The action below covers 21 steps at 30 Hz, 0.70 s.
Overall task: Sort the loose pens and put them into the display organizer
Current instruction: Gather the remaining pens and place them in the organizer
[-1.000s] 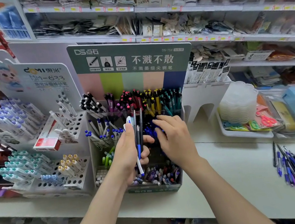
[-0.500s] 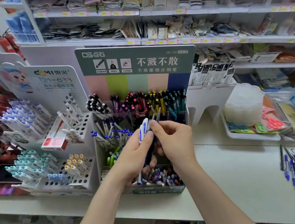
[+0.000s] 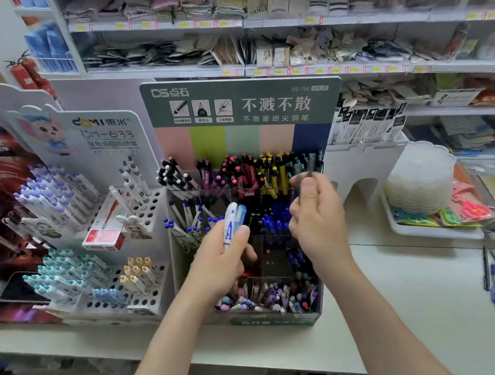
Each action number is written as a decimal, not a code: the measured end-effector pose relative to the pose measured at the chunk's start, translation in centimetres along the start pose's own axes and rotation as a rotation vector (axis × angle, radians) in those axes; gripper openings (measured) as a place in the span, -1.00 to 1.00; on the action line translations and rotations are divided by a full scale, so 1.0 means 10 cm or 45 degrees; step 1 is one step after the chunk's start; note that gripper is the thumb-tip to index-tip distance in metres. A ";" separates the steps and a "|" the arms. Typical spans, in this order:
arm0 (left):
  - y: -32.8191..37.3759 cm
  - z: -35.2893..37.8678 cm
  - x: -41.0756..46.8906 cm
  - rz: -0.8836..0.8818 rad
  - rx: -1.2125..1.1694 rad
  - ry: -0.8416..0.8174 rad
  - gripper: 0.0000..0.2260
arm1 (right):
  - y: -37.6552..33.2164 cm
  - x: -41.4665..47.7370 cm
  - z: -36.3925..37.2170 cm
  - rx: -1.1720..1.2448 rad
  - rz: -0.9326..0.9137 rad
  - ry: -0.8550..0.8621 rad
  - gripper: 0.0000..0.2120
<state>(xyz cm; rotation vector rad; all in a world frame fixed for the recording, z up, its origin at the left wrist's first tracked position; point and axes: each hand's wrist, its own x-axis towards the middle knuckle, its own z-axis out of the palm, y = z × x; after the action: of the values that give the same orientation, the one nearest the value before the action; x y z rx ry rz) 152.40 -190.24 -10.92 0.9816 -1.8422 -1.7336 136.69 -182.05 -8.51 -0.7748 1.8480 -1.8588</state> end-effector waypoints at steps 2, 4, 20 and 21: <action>-0.02 -0.06 0.05 -0.032 -0.034 0.154 -0.87 | 0.03 0.02 -0.02 -0.444 0.081 -0.244 -0.89; -0.08 -0.12 0.11 -0.068 -0.006 0.238 -0.87 | -0.01 0.03 -0.04 -0.819 0.209 -0.493 -0.83; -0.13 -0.23 0.25 -0.142 -0.189 0.159 -0.86 | -0.55 0.38 0.61 -2.199 -0.387 -0.919 -0.80; -0.11 -0.23 0.25 -0.153 -0.224 0.195 -0.86 | -0.56 0.38 0.65 -2.189 -0.439 -0.924 -0.81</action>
<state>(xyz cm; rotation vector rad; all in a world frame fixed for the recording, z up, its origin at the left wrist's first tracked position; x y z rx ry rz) 152.65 -193.60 -12.07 1.1383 -1.5361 -1.7998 138.48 -189.20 -2.76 -1.9088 2.3934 0.4837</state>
